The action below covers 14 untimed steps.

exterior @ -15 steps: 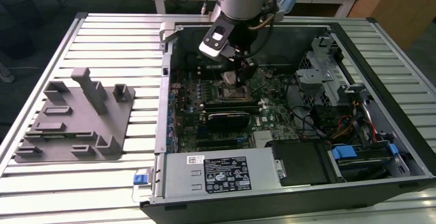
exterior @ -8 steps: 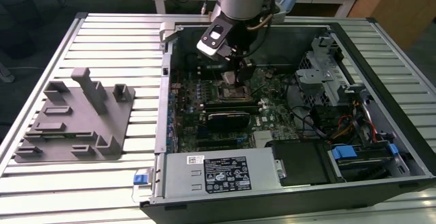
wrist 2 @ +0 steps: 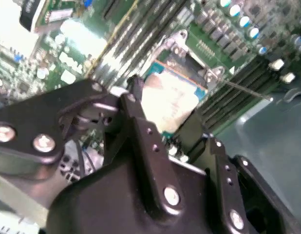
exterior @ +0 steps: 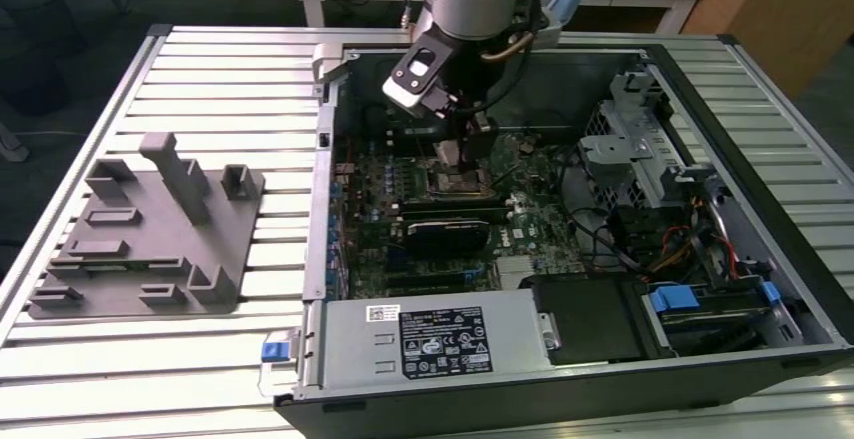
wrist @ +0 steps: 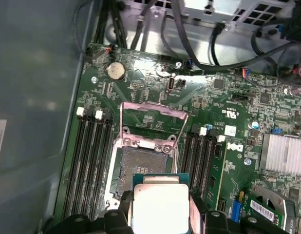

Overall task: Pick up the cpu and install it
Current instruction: 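Place the cpu into insertion slot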

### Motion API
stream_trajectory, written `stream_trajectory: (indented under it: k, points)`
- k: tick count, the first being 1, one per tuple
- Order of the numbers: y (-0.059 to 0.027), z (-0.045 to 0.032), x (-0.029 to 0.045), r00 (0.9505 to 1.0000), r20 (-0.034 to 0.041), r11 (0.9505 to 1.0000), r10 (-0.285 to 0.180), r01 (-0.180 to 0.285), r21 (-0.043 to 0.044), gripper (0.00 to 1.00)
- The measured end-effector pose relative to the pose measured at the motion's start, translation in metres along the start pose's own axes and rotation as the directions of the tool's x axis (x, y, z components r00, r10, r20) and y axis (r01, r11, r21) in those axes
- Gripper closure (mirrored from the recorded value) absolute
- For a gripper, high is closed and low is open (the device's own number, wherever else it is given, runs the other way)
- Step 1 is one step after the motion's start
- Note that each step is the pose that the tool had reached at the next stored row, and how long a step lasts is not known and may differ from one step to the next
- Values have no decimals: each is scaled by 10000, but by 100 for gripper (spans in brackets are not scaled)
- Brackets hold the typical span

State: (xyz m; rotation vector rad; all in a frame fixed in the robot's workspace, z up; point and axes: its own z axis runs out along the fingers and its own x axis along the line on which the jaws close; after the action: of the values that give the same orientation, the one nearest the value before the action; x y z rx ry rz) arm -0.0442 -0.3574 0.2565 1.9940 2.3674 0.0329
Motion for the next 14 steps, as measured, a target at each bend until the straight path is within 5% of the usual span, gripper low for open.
stream_trajectory:
  k: [14]
  points:
    - [0, 4, 0, 10000, 0, 10000, 23, -23, -1, 46]
